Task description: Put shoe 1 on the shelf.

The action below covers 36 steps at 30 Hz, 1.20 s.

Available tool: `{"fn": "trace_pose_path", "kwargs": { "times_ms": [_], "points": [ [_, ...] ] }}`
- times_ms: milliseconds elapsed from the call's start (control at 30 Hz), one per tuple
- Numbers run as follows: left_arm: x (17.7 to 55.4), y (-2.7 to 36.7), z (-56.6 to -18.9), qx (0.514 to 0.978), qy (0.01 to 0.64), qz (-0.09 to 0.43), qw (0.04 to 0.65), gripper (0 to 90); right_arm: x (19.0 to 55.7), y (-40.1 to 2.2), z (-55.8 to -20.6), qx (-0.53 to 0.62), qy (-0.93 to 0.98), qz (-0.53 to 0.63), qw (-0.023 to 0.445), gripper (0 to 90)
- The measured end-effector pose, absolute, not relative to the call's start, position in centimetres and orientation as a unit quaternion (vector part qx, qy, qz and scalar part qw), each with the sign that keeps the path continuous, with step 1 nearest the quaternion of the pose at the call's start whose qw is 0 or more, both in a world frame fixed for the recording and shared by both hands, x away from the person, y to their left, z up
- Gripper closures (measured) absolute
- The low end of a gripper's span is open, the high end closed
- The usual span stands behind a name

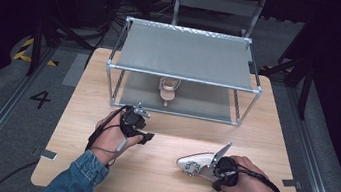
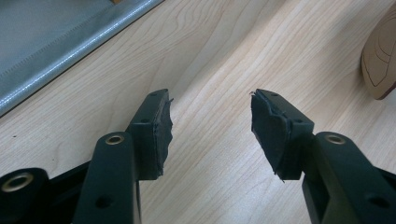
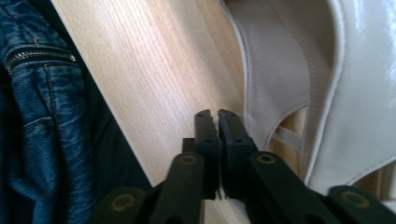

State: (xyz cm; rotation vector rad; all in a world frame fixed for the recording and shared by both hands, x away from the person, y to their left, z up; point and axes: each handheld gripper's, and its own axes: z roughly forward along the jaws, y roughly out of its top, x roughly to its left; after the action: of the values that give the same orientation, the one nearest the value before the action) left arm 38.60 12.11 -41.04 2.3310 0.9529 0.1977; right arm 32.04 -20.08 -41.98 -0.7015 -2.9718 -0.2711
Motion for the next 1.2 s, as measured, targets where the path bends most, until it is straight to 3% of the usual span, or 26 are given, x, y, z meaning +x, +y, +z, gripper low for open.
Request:
{"fn": "trace_pose_path", "kwargs": {
  "times_ms": [400,933,1200],
  "points": [
    [38.7,12.3,-41.0,0.879,0.362,0.074,0.303,48.6,31.9,-20.3,-40.7,-0.259,-0.959,-0.113,0.018,90.0],
    [38.2,13.1,-41.2,0.873,0.376,0.074,0.301,48.8,33.4,-21.4,-37.5,-0.292,-0.925,-0.225,-0.091,90.0],
    [38.1,13.6,-41.4,0.871,0.382,0.074,0.3,48.7,35.2,-22.2,-38.2,-0.322,-0.912,-0.243,-0.075,89.6]
  ]
}}
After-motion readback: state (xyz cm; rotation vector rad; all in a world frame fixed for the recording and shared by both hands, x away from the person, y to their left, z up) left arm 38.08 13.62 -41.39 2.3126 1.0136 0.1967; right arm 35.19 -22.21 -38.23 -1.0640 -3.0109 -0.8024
